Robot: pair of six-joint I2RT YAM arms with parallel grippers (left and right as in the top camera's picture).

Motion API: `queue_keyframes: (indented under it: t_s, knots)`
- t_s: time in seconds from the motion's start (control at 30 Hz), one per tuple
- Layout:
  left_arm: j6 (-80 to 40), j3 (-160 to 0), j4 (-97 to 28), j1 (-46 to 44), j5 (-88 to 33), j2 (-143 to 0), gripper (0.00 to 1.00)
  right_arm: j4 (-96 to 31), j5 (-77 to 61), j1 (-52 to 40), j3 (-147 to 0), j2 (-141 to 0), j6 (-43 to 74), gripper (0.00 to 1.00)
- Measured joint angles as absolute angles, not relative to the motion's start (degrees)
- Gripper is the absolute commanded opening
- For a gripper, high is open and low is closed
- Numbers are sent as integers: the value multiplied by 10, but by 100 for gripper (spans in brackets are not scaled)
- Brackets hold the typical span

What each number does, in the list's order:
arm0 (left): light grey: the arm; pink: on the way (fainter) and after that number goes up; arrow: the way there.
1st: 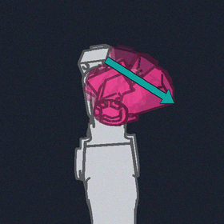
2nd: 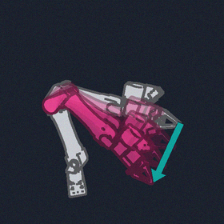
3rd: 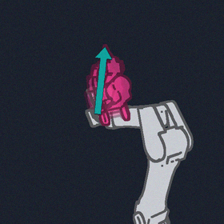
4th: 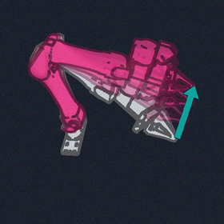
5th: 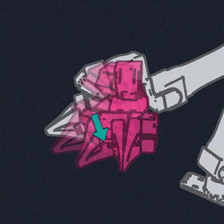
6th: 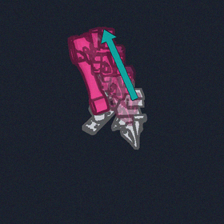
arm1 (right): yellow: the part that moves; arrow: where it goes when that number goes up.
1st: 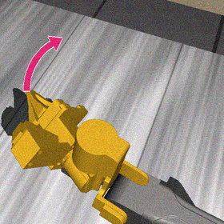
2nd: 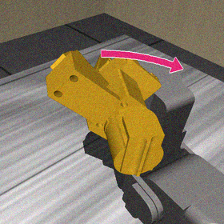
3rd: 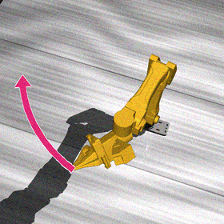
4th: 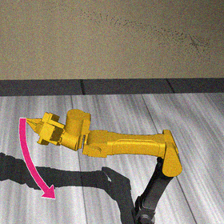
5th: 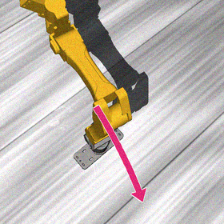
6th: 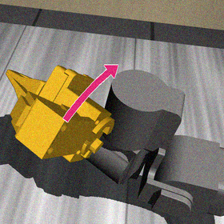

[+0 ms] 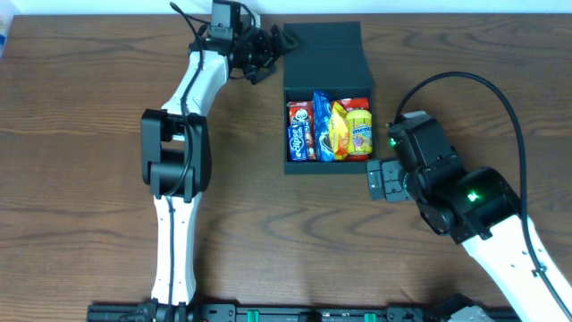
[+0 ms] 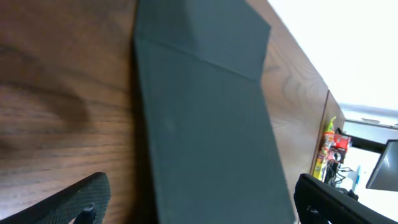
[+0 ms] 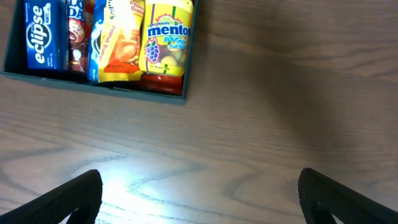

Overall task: Pack container
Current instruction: 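Reach the left gripper to the raised box lid's back edge, then push the lid forward with the left gripper to close the box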

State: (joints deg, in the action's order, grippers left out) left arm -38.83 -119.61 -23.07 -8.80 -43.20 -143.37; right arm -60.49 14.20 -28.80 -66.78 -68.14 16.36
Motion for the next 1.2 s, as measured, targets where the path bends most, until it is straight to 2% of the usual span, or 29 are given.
queue_keyframes:
  t_s: [0.53,0.87,1.2]
  knots:
    - [-390,-1197,-118,-125,-512,-1480,96,-604,150,-288,-668,-681,164,99]
    - [-355,-1197,-26,-121,-624,-1482,96,-604,153,-288,-668,-681,164,99]
    - [-338,-1199,-16,-121,-700,-1482,96,-604,153,-288,-668,-681,164,99]
